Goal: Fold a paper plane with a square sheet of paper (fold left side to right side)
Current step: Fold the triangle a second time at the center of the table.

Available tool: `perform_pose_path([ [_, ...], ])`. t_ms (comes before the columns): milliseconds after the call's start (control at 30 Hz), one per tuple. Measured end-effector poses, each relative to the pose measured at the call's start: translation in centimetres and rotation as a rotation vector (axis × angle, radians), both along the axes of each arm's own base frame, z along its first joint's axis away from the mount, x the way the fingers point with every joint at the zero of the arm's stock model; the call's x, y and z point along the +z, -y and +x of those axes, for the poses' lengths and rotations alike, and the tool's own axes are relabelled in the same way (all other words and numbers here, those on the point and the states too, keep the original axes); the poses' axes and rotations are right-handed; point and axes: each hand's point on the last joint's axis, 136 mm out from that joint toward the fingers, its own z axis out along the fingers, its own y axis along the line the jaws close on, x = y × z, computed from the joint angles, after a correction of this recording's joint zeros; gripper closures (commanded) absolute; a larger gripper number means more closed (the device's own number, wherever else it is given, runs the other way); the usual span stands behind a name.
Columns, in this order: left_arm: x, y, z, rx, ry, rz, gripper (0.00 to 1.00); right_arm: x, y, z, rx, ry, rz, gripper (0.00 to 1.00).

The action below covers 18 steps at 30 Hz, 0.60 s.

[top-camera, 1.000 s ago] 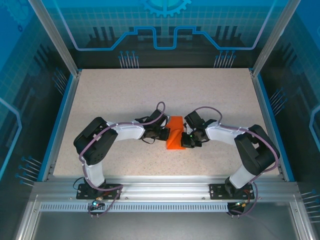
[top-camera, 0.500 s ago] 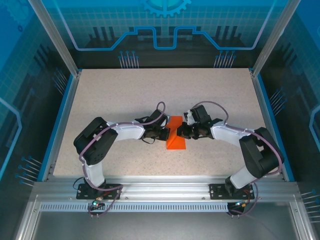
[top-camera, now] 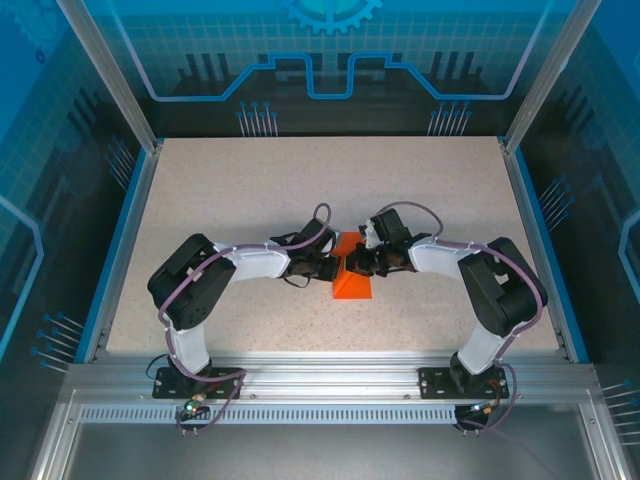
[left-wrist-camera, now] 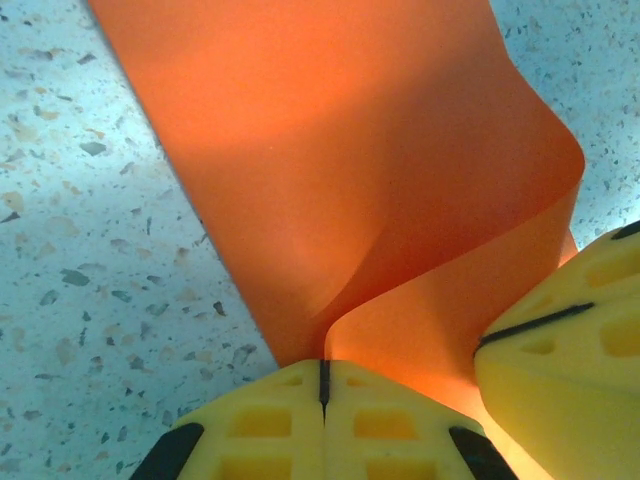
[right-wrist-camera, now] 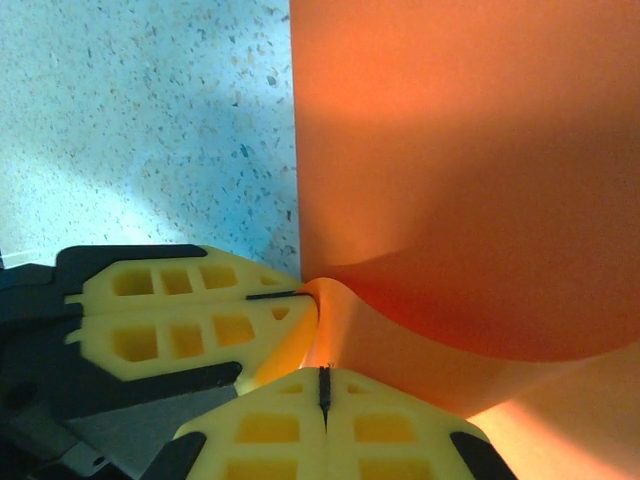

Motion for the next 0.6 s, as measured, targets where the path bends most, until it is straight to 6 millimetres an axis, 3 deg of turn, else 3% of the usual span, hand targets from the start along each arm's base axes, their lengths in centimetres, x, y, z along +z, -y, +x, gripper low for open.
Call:
perform_pose_path([
  [600,0.0,0.0,0.0,-0.015,0.004,0.008,1.00,-1.8,1.2,-0.5,0.010,-0.022,-0.086,1.00],
])
